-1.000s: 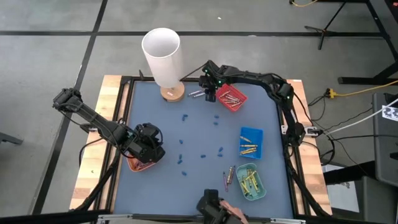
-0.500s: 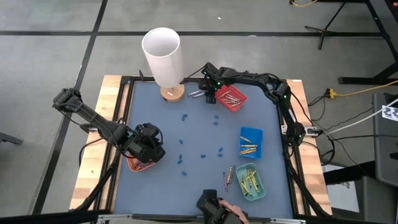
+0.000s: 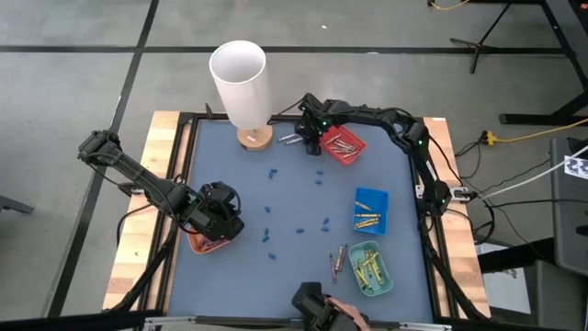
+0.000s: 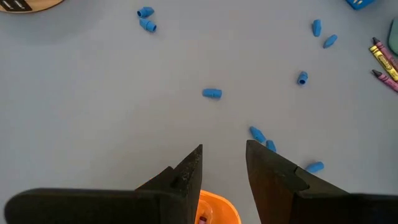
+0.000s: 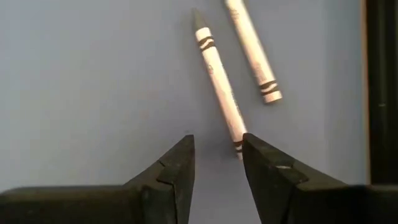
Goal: Sort crayons
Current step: Put the grey crayon into the red bin
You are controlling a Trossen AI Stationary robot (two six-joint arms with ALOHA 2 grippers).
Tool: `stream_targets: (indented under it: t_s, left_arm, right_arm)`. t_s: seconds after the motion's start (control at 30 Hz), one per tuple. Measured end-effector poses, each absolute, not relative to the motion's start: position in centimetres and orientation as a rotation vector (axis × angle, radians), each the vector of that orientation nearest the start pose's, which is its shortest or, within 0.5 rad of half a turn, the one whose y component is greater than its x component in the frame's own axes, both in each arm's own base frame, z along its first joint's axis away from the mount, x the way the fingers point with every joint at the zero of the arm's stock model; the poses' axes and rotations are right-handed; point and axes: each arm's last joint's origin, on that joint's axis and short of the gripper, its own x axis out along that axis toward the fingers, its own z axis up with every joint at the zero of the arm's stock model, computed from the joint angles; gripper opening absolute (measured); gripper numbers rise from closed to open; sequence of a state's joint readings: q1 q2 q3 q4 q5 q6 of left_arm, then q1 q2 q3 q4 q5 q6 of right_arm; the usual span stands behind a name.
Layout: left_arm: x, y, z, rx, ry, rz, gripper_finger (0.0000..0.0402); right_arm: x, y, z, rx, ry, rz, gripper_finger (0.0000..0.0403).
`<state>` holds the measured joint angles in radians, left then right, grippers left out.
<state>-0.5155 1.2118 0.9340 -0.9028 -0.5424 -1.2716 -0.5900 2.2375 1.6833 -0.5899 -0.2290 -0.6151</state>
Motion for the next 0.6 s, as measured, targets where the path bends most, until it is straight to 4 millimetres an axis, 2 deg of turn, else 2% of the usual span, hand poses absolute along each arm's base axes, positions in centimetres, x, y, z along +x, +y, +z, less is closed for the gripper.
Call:
stream_targets:
  t_s: [0.4, 0.6]
  left_arm:
    - [19.4, -9.3, 25.6, -0.567, 0.804, 0.623, 0.0108]
    - [19.4, -9.3, 25.6, -0.568, 0.803, 0.623, 0.0108]
  right_arm:
    - [38.5, -24.7, 13.8, -0.079, 1.157, 0.076, 0.0136]
    - [38.4, -23.8, 14.6, -0.136, 1.186, 0.102, 0.0136]
